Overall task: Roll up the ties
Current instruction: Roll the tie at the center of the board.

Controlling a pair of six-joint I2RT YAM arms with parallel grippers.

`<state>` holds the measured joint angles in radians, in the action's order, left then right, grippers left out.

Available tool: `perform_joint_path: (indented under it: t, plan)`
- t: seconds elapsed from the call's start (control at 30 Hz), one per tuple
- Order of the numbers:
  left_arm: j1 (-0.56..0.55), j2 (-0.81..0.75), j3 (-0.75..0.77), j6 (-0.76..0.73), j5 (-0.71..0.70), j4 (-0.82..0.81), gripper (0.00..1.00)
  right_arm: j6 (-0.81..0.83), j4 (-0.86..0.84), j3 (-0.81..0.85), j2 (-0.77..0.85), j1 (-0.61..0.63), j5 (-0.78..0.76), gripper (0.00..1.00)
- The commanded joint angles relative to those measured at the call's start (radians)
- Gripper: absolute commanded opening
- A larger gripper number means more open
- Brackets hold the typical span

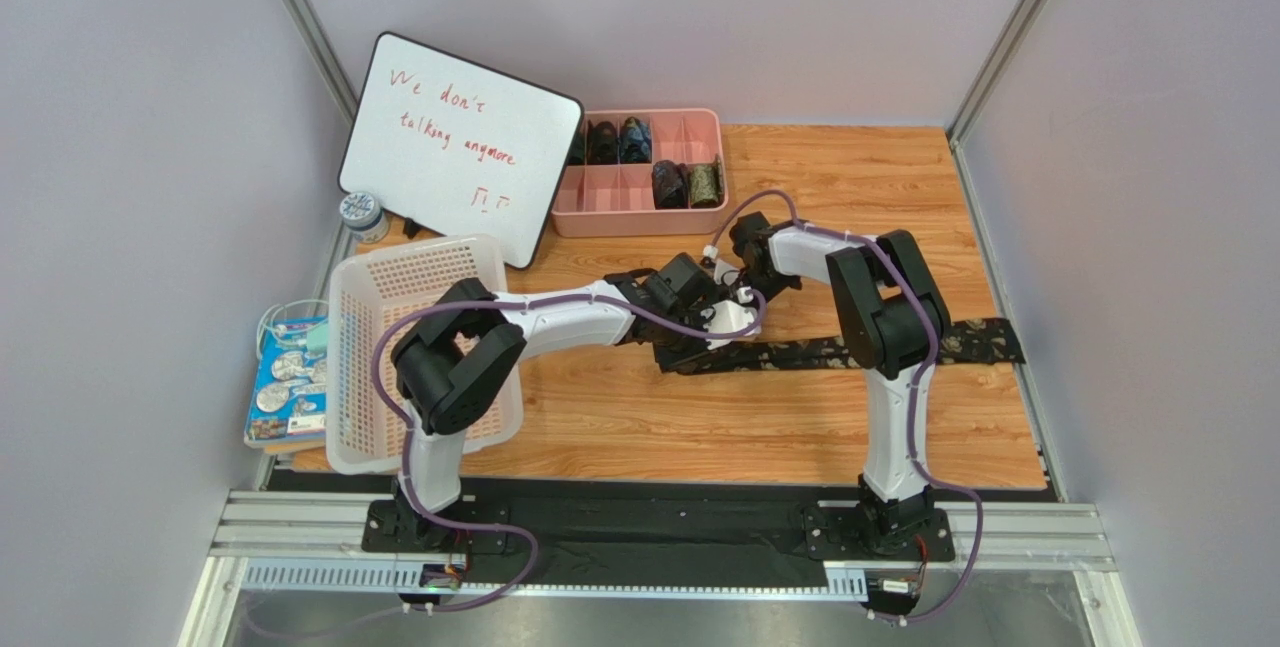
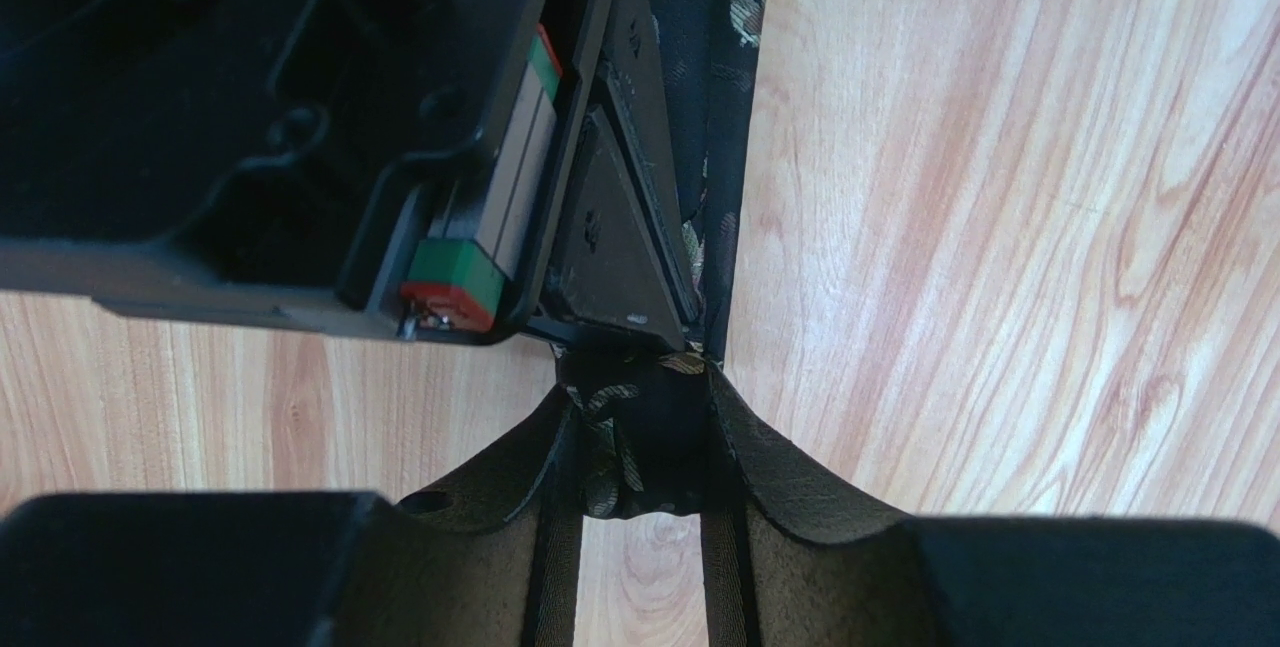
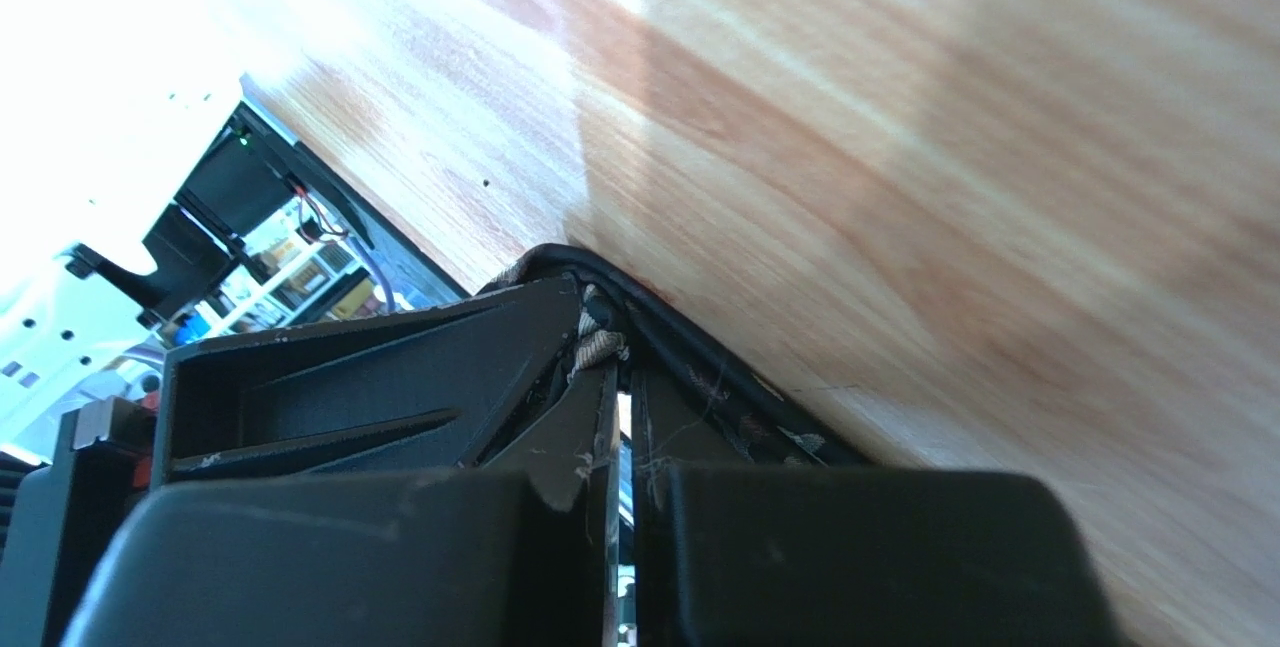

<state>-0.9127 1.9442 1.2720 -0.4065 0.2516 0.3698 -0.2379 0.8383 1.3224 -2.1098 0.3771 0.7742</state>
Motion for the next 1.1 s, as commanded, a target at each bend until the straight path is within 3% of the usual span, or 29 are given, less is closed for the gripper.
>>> perform_joint_path:
  t: [0.0,0.1,0.23,0.63,1.07]
  plan:
    - [-0.038,0.116,-0.014,-0.072,0.015,0.15,0.03,0.069,-0.091,-0.052,-0.029,0.086,-0.067,0.05]
    - [-0.049,0.139,0.033,-0.086,0.002,0.208,0.02,0.089,-0.076,-0.051,-0.021,0.072,-0.027,0.18]
    - [-0.051,0.192,0.092,-0.084,-0.003,0.276,0.02,0.118,-0.029,-0.02,-0.006,0.054,-0.016,0.25]
    - [-0.063,0.251,0.158,-0.098,-0.028,0.366,0.01,0.213,0.097,0.006,0.054,-0.032,0.034,0.3]
    - [-0.064,0.271,0.179,-0.106,-0.025,0.397,0.0,0.221,0.099,-0.043,0.119,-0.118,0.186,0.35]
